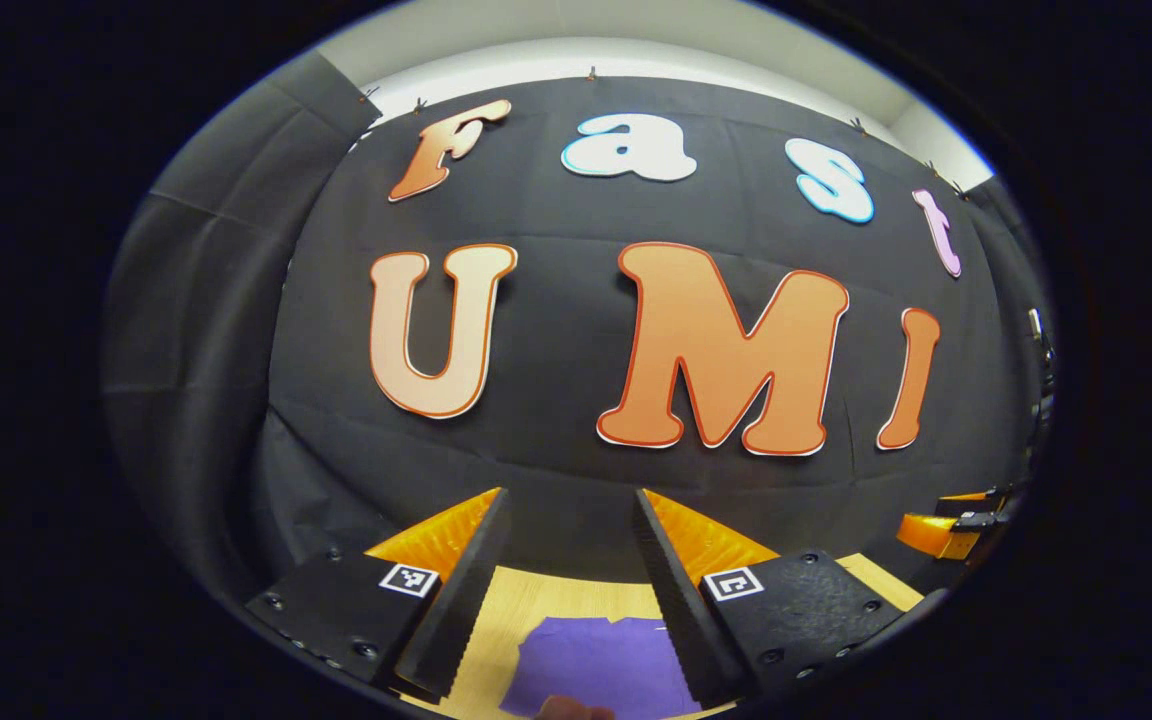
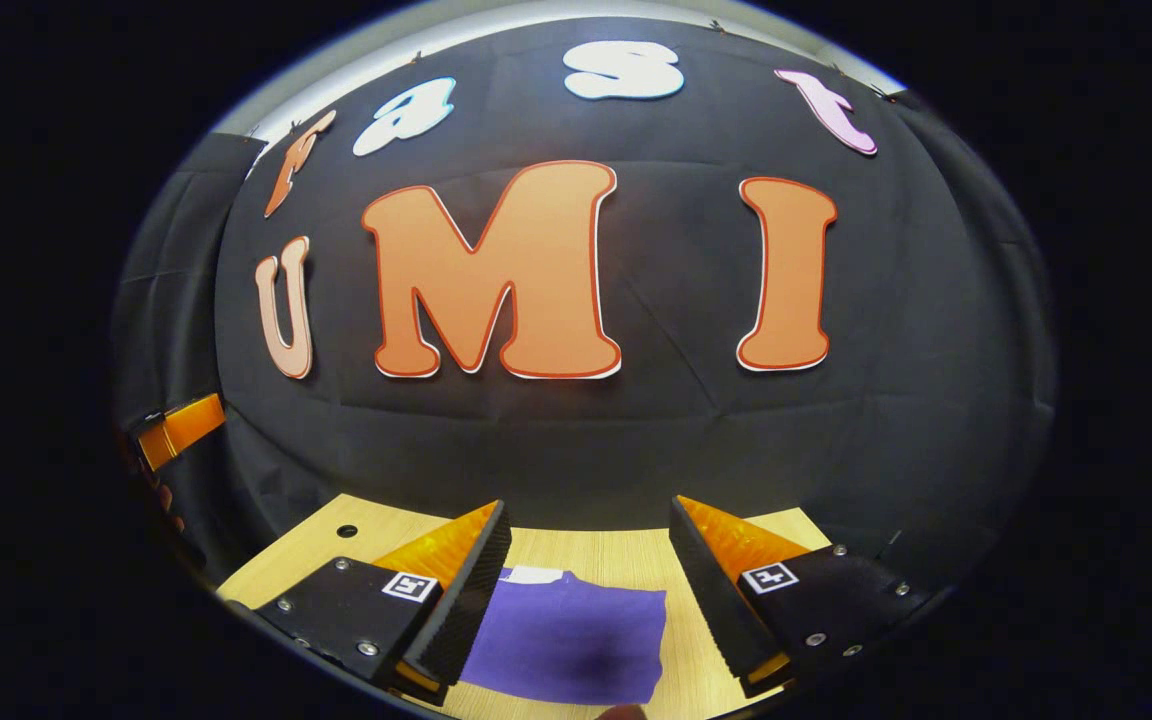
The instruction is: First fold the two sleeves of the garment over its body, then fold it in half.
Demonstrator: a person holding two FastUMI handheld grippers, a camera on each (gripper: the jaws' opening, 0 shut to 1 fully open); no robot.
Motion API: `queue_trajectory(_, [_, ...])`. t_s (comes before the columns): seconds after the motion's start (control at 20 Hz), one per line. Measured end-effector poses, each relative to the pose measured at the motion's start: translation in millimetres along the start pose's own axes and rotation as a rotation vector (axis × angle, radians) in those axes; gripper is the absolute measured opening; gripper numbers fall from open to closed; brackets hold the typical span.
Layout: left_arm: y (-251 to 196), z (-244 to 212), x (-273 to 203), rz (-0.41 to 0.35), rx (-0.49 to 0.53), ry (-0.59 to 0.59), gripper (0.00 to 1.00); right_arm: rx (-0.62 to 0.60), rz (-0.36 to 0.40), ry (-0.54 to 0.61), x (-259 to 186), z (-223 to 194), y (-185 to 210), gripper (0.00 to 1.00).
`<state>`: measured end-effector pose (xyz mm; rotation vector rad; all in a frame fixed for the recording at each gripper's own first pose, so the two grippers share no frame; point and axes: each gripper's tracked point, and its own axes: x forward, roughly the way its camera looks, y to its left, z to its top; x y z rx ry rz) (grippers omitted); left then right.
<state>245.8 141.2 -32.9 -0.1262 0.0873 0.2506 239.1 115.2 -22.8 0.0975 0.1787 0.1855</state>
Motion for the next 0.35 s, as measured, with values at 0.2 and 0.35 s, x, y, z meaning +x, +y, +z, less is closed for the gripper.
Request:
queue_trajectory(0.2, [4, 2, -12, 0.018, 0.014, -0.002, 0.87, -0.01, -0.005, -0.006, -18, 0, 6, 0.94])
queue_trajectory(0.35, [0, 8, -23, -0.01, 0.051, -0.038, 0.87, -0.009, -0.016, -0.02, -28, 2, 12, 0.94])
